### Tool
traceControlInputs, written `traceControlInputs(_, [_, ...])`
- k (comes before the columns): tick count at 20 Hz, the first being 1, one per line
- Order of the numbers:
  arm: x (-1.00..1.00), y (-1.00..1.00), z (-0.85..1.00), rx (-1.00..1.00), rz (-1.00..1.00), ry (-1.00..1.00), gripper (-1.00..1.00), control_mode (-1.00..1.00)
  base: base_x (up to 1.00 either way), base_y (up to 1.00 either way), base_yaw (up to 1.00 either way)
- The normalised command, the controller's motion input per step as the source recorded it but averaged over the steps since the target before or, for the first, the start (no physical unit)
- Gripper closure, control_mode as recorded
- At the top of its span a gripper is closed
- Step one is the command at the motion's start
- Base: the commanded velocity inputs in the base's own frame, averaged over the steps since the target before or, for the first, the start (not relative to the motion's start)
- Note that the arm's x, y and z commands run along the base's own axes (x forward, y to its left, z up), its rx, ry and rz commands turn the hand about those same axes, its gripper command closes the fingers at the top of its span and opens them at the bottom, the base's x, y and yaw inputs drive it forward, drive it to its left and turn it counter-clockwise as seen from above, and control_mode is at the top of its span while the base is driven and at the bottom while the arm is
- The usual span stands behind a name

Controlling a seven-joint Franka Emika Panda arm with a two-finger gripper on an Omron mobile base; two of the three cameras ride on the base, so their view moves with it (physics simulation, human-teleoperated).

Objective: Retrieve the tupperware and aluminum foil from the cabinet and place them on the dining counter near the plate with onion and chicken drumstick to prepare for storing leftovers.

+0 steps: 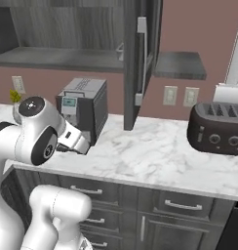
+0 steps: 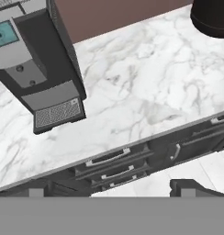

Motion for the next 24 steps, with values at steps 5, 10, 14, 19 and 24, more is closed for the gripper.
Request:
traceControlInputs(5, [0.0,0.0,0.0,0.0,0.0,0.0,-1.0,1.0,0.36,0.0,0.0])
traceControlInputs(10, [0.0,0.0,0.0,0.0,0.0,0.0,-1.0,1.0,0.21,0.0,0.0])
traceControlInputs(14, [0.0,0.0,0.0,0.0,0.0,0.0,-1.0,1.0,0.25,0.0,-0.01])
traceControlInputs(19, [0.0,0.0,0.0,0.0,0.0,0.0,-1.0,1.0,0.42,0.0,-0.02])
traceControlInputs(24, [0.0,0.0,0.0,0.0,0.0,0.0,-1.0,1.0,0.36,0.0,-0.01])
